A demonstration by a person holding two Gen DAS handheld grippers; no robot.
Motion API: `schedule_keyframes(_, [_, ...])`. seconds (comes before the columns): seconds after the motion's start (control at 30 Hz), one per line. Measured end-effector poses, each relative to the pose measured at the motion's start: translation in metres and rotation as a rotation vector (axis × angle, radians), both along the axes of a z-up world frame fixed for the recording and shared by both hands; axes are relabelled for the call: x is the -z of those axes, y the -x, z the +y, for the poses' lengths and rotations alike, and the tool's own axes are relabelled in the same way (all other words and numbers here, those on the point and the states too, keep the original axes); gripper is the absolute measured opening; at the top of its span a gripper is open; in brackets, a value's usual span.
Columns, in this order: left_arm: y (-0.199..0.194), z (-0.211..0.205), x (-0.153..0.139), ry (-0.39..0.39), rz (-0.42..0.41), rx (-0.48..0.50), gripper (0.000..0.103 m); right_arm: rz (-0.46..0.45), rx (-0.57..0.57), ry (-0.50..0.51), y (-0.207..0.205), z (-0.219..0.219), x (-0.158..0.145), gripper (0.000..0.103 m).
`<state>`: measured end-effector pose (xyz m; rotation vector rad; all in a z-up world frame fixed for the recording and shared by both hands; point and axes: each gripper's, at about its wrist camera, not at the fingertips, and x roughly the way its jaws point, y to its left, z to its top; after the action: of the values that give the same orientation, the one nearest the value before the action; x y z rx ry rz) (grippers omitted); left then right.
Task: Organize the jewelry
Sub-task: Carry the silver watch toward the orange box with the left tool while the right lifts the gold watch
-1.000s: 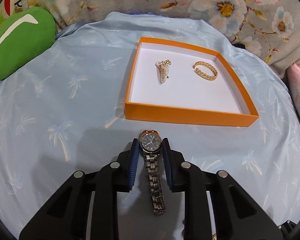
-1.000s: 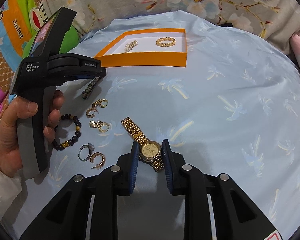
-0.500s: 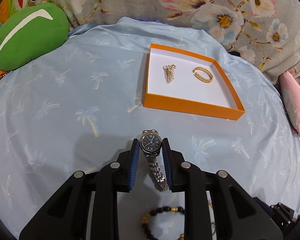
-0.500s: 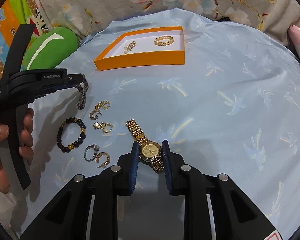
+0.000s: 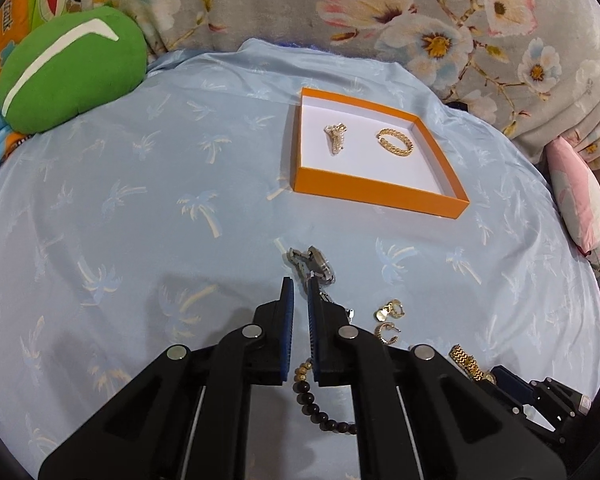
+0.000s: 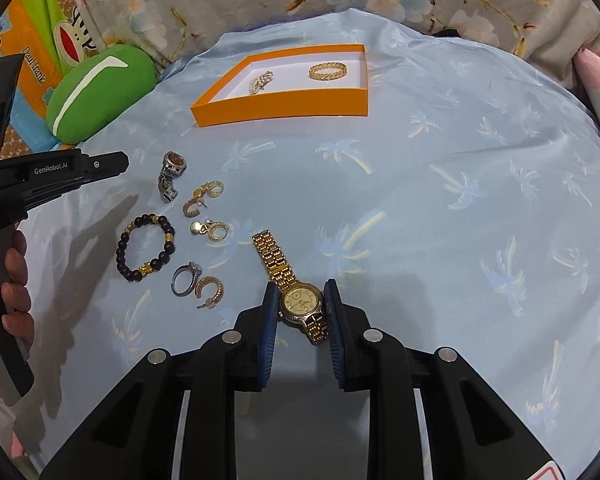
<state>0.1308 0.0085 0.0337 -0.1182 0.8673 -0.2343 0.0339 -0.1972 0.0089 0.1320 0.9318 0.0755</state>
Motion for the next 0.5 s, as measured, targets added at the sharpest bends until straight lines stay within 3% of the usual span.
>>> schedule_keyframes(0.07, [-0.004,0.0,0.001,0.007,0.011,-0.012,0.016,-0.001,0.002,-0.002,0.001,0.0,0.0,0.022])
schedule_keyframes(0.13, [-0.009,-0.003,0.0,0.019,0.013,-0.017,0.041,-0.003,0.002,0.0,0.001,0.001,0.0,0.023])
schedule_keyframes(0.27, [-0.02,-0.022,0.001,0.002,0.01,0.016,0.049,-0.006,0.0,-0.004,0.001,0.0,0.001,0.023])
schedule_keyframes(0.47, [-0.04,-0.038,0.03,-0.06,0.093,0.005,0.047,-0.008,-0.002,-0.004,0.001,0.001,0.001,0.023])
schedule_keyframes(0.5, [-0.038,-0.039,0.029,-0.077,0.072,-0.002,0.043,-0.01,-0.003,-0.002,0.001,0.001,0.001,0.023])
